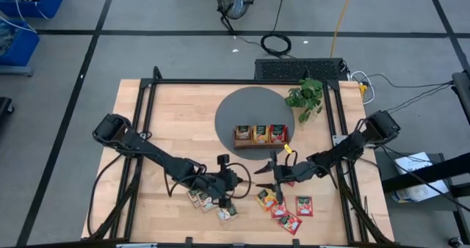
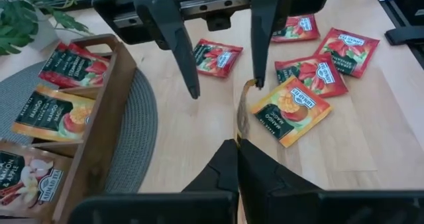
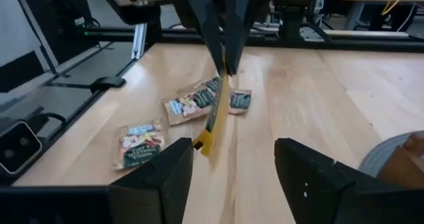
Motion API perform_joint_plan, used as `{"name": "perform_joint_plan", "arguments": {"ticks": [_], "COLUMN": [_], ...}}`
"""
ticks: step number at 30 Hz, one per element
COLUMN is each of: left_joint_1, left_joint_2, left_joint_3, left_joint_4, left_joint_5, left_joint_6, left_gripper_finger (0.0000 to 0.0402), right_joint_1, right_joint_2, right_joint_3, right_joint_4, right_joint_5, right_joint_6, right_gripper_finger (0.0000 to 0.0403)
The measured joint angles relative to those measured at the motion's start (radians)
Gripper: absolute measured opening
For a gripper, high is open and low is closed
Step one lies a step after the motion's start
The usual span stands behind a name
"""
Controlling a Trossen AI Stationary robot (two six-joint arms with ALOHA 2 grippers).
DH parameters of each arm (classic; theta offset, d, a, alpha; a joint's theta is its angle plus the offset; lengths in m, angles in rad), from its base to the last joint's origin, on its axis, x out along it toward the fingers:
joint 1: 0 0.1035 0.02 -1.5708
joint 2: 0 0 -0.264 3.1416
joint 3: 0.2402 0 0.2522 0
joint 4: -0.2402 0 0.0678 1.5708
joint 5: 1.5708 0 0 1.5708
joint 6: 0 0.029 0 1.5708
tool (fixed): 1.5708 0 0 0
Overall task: Pick & Place Tea
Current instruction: Put the yellow tea bag into the middle section of the wooden organizer
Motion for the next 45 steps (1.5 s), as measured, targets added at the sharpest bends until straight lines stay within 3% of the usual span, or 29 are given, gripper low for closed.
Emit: {"name": "perform_joint_plan", "arguments": {"ticks": [4, 8, 21, 30, 37, 45], "left_joint_1": [0.005, 0.008, 0.01, 0.022, 0.028, 0.028], "left_joint_2": [0.0, 0.0, 0.0, 0.0, 0.008, 0.008], "left_joint_3": [0.0, 0.0, 0.0, 0.0, 0.0, 0.0], "left_joint_4": [0.011, 0.012, 0.015, 0.021, 0.027, 0.029], "left_joint_5": [0.0, -0.002, -0.012, -0.012, 0.011, 0.011], "left_joint_6": [-0.002, 0.002, 0.002, 0.001, -0.003, -0.002], "left_gripper_finger": [0.0009, 0.0004, 0.0009, 0.0006, 0.0011, 0.0016], "right_joint_1": [0.0, 0.0, -0.025, -0.042, -0.042, -0.042], "right_joint_2": [0.0, 0.0, 0.0, 0.01, 0.01, 0.01], "right_joint_3": [0.0, 0.0, 0.001, 0.002, 0.002, 0.002], "right_joint_4": [0.002, 0.004, 0.012, 0.01, 0.03, 0.026], "right_joint_5": [-0.004, -0.079, -0.071, -0.07, -0.073, -0.074], "right_joint_6": [0.0, 0.0, 0.029, 0.03, -0.036, -0.035], "right_gripper_finger": [0.0197, 0.0196, 0.0185, 0.012, 0.0011, 0.0001]}}
